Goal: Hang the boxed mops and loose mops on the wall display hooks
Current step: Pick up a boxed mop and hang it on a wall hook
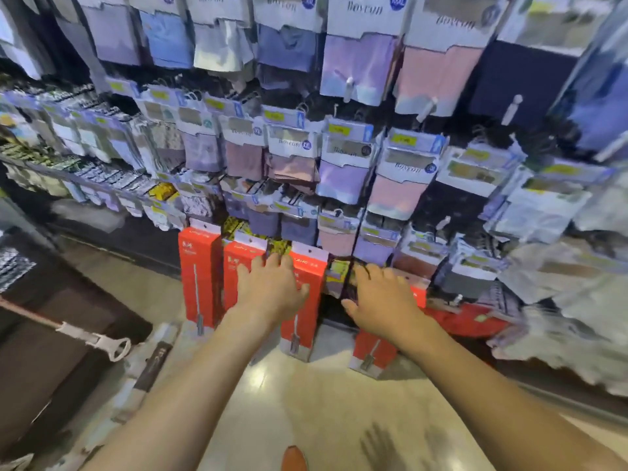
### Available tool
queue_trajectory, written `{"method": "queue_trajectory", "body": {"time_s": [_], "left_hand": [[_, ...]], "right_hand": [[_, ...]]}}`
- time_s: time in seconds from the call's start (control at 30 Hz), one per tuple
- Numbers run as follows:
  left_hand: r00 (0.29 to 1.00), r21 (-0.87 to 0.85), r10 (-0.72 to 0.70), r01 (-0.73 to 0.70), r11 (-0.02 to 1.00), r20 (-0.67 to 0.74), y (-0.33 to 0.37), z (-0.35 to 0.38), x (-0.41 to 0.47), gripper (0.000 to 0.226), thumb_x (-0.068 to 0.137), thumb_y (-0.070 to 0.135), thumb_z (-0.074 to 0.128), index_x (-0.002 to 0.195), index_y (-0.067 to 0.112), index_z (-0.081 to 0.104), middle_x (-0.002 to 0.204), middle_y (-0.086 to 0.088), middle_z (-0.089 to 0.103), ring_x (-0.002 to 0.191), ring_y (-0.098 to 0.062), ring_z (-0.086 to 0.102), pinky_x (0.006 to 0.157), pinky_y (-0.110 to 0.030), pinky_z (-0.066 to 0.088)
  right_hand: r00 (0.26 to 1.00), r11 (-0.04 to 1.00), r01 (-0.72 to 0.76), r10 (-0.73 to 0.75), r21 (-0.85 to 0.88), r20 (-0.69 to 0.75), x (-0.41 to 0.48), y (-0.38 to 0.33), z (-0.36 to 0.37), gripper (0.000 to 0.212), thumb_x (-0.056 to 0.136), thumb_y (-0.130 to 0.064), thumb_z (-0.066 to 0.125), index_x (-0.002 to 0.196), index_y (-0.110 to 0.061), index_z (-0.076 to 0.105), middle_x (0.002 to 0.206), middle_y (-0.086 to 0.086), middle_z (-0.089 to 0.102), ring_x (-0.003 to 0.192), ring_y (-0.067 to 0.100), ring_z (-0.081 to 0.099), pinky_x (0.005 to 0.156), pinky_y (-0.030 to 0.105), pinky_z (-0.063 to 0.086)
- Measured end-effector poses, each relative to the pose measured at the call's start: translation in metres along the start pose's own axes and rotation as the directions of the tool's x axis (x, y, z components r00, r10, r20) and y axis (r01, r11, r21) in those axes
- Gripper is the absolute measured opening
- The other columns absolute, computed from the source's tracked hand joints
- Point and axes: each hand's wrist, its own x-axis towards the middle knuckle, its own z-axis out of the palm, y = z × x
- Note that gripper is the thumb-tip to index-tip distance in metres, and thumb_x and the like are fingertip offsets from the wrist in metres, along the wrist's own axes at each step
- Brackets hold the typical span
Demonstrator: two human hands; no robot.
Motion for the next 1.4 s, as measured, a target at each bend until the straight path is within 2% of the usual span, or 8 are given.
{"method": "queue_trajectory", "body": {"time_s": [0.23, 0.5, 0.77, 0.9, 1.0, 1.1, 1.27, 1.4], "left_hand": [[0.973, 0.056, 0.181, -0.190, 0.980, 0.147, 0.081, 0.035, 0.062, 0.071, 0.098, 0.059, 0.047, 0.155, 0.017, 0.037, 0.161, -0.009, 0.039, 0.148, -0.037, 0.033, 0.120, -0.055, 0.028], [0.937, -0.066, 0.253, -0.244, 0.967, 0.241, 0.171, 0.091, 0.113, 0.064, 0.100, 0.053, 0.051, 0.151, 0.016, 0.043, 0.155, -0.007, 0.048, 0.143, -0.037, 0.041, 0.117, -0.050, 0.034], [0.934, -0.324, 0.247, -0.157, 0.933, 0.257, 0.213, 0.165, 0.173, 0.057, 0.085, 0.063, 0.050, 0.118, 0.018, 0.063, 0.115, -0.008, 0.073, 0.106, -0.037, 0.066, 0.084, -0.045, 0.056], [0.949, -0.474, 0.222, -0.093, 0.876, 0.225, 0.220, 0.205, 0.206, 0.045, 0.097, 0.051, 0.063, 0.125, 0.015, 0.066, 0.109, -0.009, 0.075, 0.103, -0.032, 0.068, 0.078, -0.040, 0.054], [0.960, -0.615, 0.174, -0.001, 0.788, 0.221, 0.222, 0.239, 0.236, 0.041, 0.098, 0.046, 0.067, 0.124, 0.015, 0.069, 0.114, -0.003, 0.074, 0.106, -0.024, 0.068, 0.079, -0.031, 0.047], [0.969, -0.716, 0.123, 0.070, 0.695, 0.214, 0.226, 0.270, 0.266, 0.043, 0.098, 0.039, 0.068, 0.130, 0.010, 0.064, 0.120, 0.003, 0.068, 0.109, -0.014, 0.062, 0.088, -0.027, 0.043], [0.975, -0.775, 0.070, 0.124, 0.620, 0.212, 0.229, 0.318, 0.308, 0.059, 0.098, 0.043, 0.068, 0.144, 0.009, 0.054, 0.139, -0.003, 0.063, 0.124, -0.020, 0.060, 0.106, -0.038, 0.048], [0.976, -0.815, 0.081, 0.122, 0.567, 0.202, 0.229, 0.354, 0.332, 0.059, 0.092, 0.051, 0.069, 0.137, 0.014, 0.061, 0.129, 0.003, 0.069, 0.116, -0.017, 0.066, 0.104, -0.042, 0.053]], "right_hand": [[0.982, 0.981, -0.182, 0.178, 0.061, 0.063, 0.017, 0.076, 0.031, 0.066, 0.100, -0.056, 0.051, 0.147, -0.012, 0.040, 0.149, 0.013, 0.047, 0.138, 0.038, 0.044, 0.109, 0.050, 0.042], [0.946, 0.934, -0.303, 0.270, 0.191, 0.180, 0.045, 0.171, 0.075, 0.069, 0.102, -0.055, 0.049, 0.153, -0.011, 0.035, 0.152, 0.016, 0.044, 0.139, 0.039, 0.042, 0.112, 0.052, 0.039], [0.907, 0.854, -0.400, 0.316, 0.334, 0.278, 0.090, 0.240, 0.128, 0.064, 0.100, -0.057, 0.052, 0.147, -0.015, 0.043, 0.150, 0.014, 0.049, 0.137, 0.039, 0.045, 0.110, 0.052, 0.042], [0.867, 0.729, -0.494, 0.377, 0.473, 0.325, 0.120, 0.262, 0.165, 0.062, 0.099, -0.058, 0.054, 0.143, -0.016, 0.048, 0.147, 0.016, 0.053, 0.137, 0.039, 0.048, 0.110, 0.052, 0.044], [0.834, 0.555, -0.544, 0.441, 0.629, 0.331, 0.147, 0.275, 0.204, 0.053, 0.096, -0.058, 0.059, 0.128, -0.016, 0.059, 0.134, 0.015, 0.065, 0.126, 0.037, 0.059, 0.103, 0.051, 0.050], [0.810, 0.394, -0.539, 0.486, 0.744, 0.329, 0.171, 0.280, 0.235, 0.055, 0.099, -0.052, 0.061, 0.138, -0.014, 0.058, 0.142, 0.012, 0.063, 0.131, 0.034, 0.059, 0.109, 0.046, 0.047], [0.793, 0.260, -0.483, 0.534, 0.836, 0.293, 0.205, 0.289, 0.284, 0.040, 0.103, -0.042, 0.060, 0.130, -0.013, 0.063, 0.131, 0.010, 0.068, 0.122, 0.028, 0.063, 0.089, 0.029, 0.041], [0.791, 0.218, -0.414, 0.567, 0.884, 0.230, 0.227, 0.297, 0.323, 0.032, 0.102, -0.046, 0.060, 0.114, -0.017, 0.065, 0.114, 0.003, 0.072, 0.109, 0.025, 0.067, 0.088, 0.033, 0.047]]}}
